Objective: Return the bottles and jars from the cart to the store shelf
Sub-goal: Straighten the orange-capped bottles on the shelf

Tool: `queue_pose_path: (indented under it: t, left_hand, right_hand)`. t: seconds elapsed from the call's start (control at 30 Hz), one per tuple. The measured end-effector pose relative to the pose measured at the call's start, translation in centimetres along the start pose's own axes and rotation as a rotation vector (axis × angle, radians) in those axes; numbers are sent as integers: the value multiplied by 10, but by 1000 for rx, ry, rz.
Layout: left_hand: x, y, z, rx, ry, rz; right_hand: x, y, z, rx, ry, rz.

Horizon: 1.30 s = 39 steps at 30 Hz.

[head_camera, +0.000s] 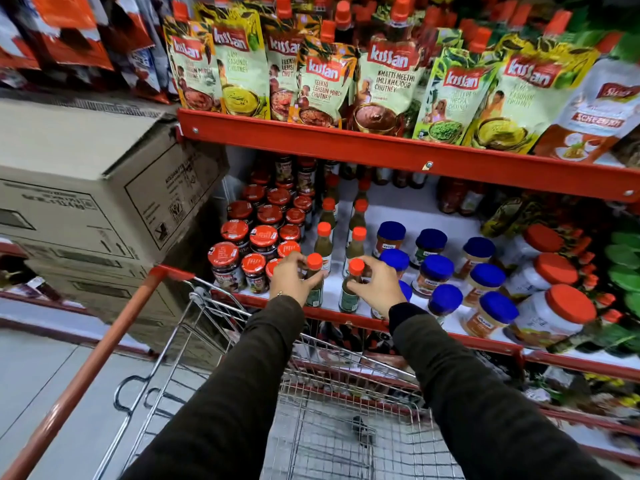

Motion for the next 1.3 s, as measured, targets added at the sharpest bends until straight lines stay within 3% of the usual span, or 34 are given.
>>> queue_pose_path:
  t: [0.17,0.3,0.63,0.97,1.3]
  left_hand:
    - [0,1,5,15,-104,122]
    - [-3,-3,8,-11,-193,220]
    - [-7,-3,3,-97,-50,162]
    - [-12,1,-6,16,-248,100]
    - [-8,-1,-8,-54,-138,71]
  right_hand:
    - [-6,-2,7,3,157,-31]
    - [-5,-3,11,9,177,-44]
    - [-7,-10,11,-14,75,-34]
    - [-5,-5,11,72,132,-45]
    - [-4,-7,8,21,69,-4]
Point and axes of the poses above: each hand's wrist, its own z-axis away from the middle knuckle, its own x-axis out of the palm, y = z × x, the point moved 3 cm from there along -z, towards the middle knuckle, and after that the axes turned 3 degrees about x, right-handed, at the moved point
